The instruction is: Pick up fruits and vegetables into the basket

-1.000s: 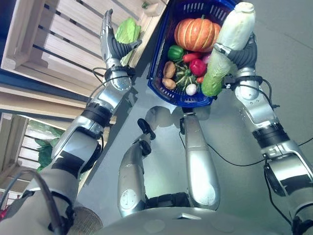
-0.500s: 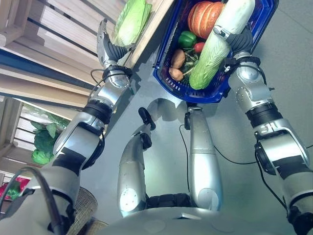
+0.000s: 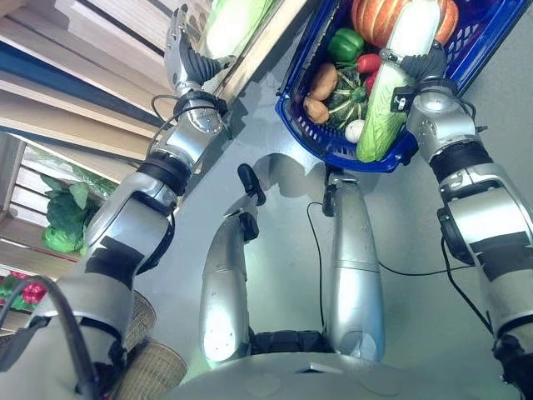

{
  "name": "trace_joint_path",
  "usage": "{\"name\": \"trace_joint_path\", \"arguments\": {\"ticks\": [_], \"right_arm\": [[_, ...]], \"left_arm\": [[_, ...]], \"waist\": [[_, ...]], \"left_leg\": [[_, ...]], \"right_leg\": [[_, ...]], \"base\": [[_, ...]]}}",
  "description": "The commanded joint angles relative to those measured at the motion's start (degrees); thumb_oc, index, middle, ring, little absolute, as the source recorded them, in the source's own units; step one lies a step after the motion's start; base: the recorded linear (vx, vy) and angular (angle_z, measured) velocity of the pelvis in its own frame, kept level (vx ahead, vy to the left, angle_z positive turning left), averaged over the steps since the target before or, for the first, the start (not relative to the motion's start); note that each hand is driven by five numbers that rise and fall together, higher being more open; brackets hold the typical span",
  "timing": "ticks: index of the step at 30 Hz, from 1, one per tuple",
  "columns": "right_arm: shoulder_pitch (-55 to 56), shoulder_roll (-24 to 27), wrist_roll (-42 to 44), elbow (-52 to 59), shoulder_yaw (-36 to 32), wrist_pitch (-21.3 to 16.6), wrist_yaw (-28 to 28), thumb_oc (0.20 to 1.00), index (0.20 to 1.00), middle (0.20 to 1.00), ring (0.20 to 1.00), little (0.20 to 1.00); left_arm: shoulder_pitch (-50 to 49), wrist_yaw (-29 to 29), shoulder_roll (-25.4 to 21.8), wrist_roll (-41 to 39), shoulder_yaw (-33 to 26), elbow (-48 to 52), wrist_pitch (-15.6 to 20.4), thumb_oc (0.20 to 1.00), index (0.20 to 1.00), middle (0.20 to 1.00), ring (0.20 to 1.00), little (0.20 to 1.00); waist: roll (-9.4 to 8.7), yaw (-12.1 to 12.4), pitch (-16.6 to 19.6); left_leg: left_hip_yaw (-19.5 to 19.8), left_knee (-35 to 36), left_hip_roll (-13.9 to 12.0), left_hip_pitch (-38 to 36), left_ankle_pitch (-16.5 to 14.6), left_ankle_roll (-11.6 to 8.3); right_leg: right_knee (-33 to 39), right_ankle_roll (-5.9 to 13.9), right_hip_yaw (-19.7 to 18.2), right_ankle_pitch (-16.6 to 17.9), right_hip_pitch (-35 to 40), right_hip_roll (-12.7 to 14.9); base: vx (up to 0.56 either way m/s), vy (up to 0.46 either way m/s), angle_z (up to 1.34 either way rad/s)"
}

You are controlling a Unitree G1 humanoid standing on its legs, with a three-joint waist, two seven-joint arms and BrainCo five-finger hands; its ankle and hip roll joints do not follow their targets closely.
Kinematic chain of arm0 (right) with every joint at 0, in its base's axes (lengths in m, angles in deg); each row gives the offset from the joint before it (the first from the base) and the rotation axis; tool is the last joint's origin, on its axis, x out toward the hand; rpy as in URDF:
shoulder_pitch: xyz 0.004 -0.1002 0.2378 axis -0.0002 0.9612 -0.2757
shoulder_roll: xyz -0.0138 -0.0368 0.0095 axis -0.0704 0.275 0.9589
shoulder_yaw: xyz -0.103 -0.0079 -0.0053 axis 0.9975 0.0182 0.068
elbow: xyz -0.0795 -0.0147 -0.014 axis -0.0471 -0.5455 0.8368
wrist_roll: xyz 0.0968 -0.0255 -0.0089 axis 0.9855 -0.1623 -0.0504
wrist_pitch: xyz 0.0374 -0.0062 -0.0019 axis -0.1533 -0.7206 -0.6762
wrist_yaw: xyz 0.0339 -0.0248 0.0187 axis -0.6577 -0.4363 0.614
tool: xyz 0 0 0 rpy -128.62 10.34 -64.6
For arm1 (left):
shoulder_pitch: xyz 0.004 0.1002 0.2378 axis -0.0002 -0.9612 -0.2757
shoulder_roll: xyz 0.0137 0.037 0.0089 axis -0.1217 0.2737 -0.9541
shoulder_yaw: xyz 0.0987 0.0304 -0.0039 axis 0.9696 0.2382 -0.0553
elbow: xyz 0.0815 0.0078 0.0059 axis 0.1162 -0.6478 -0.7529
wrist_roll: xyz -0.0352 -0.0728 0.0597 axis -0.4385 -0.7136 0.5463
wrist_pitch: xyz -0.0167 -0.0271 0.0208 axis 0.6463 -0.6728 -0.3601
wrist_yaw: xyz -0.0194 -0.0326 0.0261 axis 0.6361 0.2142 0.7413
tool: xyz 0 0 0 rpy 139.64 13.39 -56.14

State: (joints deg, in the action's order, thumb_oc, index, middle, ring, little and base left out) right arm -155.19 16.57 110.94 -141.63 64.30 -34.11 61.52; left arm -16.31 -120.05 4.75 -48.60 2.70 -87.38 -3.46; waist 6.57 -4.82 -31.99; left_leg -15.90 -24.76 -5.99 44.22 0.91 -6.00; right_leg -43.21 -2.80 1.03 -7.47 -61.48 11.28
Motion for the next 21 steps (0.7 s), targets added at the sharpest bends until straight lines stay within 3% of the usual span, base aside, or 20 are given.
{"name": "trace_joint_path", "arguments": {"ticks": [1,4,7,11,12,21], "right_arm": [[-0.6,3.3,1.0,-1.1,2.2,-0.1,3.1,1.000,1.000,1.000,1.000,1.000],[0.1,3.4,0.2,0.5,2.2,-1.2,5.6,1.000,1.000,1.000,1.000,1.000],[2.7,4.0,-5.9,6.3,3.0,-2.8,10.6,1.000,1.000,1.000,1.000,1.000],[6.1,5.3,-10.1,13.8,4.0,-2.1,14.6,1.000,1.000,1.000,1.000,1.000],[10.8,7.1,-13.7,21.9,3.5,-2.4,16.6,1.000,1.000,1.000,1.000,1.000],[33.5,8.6,-19.8,48.7,-4.2,-8.5,8.7,1.000,1.000,1.000,1.000,1.000]], "left_arm": [[1.7,-0.6,-2.1,0.7,-1.5,-1.5,-1.7,1.000,1.000,1.000,1.000,1.000],[2.3,-1.1,-2.3,0.7,-1.1,-1.9,-3.1,1.000,1.000,1.000,1.000,1.000],[3.5,-3.6,-2.9,-0.2,-0.7,-4.3,-8.6,1.000,1.000,1.000,1.000,1.000],[3.4,-4.5,-3.2,-1.4,-1.3,-6.3,-11.2,1.000,1.000,1.000,1.000,1.000],[2.8,-5.9,-3.9,-0.6,-2.2,-7.5,-12.6,1.000,1.000,1.000,1.000,1.000],[-2.1,-4.8,-7.4,1.4,-7.6,-8.8,-15.2,1.000,1.000,1.000,1.000,1.000]], "waist": [[5.99,-2.3,2.2],[5.52,-2.6,2.2],[4.63,-3.9,2.2],[3.94,-5.2,2.2],[3.27,-6.7,2.2],[0.84,-11.5,2.2]], "left_leg": [[1.5,-7.5,0.2,4.7,-6.3,0.93],[1.6,-7.6,0.0,5.0,-6.3,1.05],[1.2,-7.4,-0.3,5.0,-6.3,0.93],[0.7,-7.2,-0.6,4.8,-6.1,0.69],[0.2,-6.7,-0.8,4.6,-6.0,0.38],[-1.6,-5.2,-1.5,2.9,-5.8,-0.89]], "right_leg": [[0.3,4.20,0.0,-4.9,1.5,-2.3],[0.5,4.26,0.1,-4.6,1.5,-2.7],[0.9,4.46,-0.3,-4.4,1.4,-3.0],[1.3,4.61,-0.7,-4.2,1.3,-3.2],[1.9,4.74,-1.3,-4.0,1.2,-3.6],[2.9,5.12,-3.7,-4.0,1.5,-4.7]], "base": [[0.00,-0.050,0.02],[0.00,-0.012,0.01],[0.00,0.009,-0.01],[0.00,0.049,-0.12],[0.01,0.074,-0.14],[0.02,0.072,-0.13]]}}
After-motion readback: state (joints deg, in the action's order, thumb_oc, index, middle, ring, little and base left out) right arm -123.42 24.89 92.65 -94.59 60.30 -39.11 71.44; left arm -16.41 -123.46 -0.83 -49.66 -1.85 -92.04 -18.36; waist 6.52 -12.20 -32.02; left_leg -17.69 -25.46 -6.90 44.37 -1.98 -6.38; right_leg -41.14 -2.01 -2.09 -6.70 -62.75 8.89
